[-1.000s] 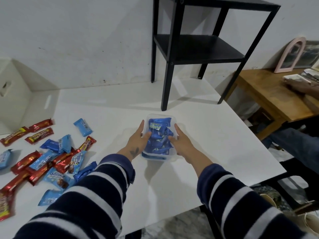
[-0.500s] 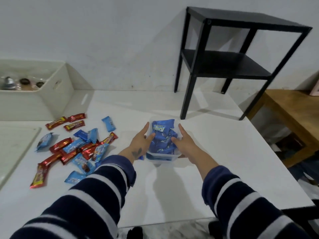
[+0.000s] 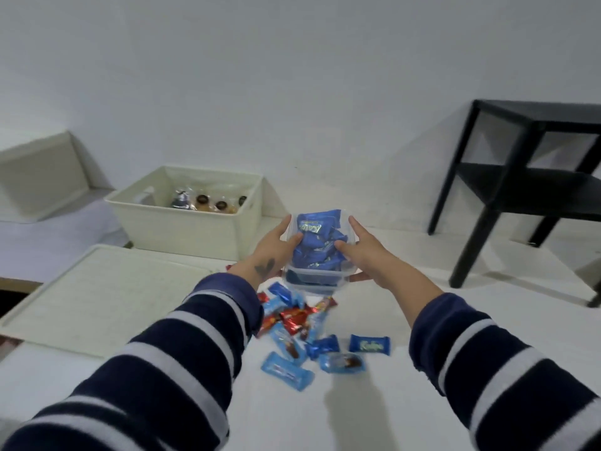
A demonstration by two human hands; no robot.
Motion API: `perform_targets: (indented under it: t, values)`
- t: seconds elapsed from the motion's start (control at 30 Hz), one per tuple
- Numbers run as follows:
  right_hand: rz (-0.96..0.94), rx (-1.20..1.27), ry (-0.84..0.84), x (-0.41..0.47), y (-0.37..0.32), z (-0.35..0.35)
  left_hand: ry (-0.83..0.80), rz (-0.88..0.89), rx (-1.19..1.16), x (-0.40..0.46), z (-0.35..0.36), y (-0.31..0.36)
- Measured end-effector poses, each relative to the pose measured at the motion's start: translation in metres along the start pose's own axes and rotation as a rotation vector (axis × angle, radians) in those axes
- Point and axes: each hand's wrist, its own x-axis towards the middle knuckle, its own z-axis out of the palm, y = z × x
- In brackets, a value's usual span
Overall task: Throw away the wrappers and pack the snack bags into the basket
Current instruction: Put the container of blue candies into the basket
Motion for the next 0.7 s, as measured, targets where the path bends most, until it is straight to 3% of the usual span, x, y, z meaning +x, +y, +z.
perform_targets:
  t: [0.33, 0.7]
  values:
    - [-0.048, 0.025, -0.006, 0.049, -0.116, 0.150, 0.040, 0.022, 0.010, 0.043, -0.188, 0.004]
    - [-0.080, -0.008, -0.031, 0.159, -0.188, 0.214, 0.102, -0.005, -0.013, 0.145, -0.281, 0.005]
